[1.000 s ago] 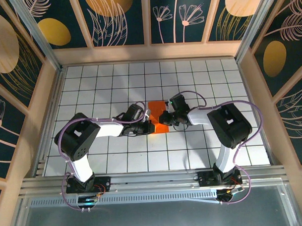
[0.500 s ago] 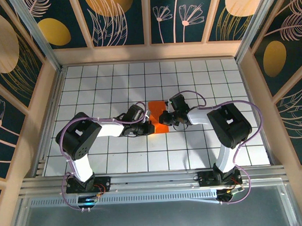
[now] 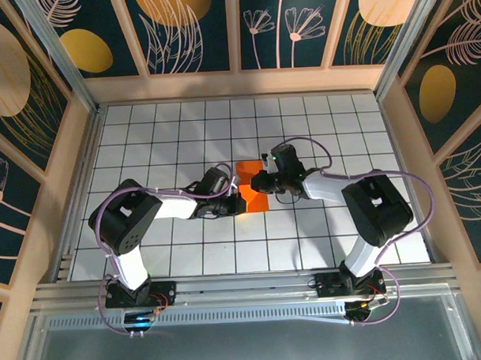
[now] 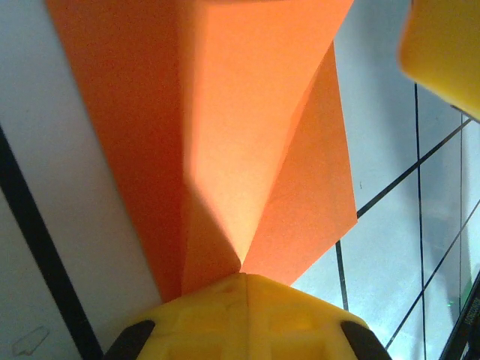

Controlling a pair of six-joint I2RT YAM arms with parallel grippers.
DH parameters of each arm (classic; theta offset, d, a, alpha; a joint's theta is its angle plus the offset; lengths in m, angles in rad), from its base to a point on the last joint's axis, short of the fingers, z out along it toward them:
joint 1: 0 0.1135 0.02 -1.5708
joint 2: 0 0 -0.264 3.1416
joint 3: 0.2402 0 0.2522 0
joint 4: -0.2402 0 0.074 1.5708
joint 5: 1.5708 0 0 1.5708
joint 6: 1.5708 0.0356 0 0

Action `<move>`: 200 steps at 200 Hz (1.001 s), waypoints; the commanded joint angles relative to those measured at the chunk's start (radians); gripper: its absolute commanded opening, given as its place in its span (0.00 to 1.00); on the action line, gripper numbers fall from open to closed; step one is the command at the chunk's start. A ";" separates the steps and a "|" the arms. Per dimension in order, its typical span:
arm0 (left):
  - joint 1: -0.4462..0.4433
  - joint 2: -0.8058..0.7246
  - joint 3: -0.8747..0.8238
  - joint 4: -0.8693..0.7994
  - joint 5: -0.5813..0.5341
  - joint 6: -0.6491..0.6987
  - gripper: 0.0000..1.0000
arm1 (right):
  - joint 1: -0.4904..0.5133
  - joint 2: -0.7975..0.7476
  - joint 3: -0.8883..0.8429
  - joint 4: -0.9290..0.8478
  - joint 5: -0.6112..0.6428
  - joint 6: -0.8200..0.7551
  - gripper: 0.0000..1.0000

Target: Fold a paper plane with a square sheet of paper (fold left side to right side)

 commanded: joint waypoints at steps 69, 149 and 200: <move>-0.012 0.040 -0.024 -0.040 -0.043 0.014 0.00 | 0.071 0.061 -0.057 0.118 0.022 0.029 0.00; -0.013 0.043 -0.024 -0.056 -0.056 0.014 0.00 | 0.066 0.130 -0.046 0.072 0.086 0.002 0.00; -0.012 0.046 -0.037 -0.057 -0.058 0.012 0.00 | 0.046 0.144 -0.028 0.040 0.122 -0.030 0.00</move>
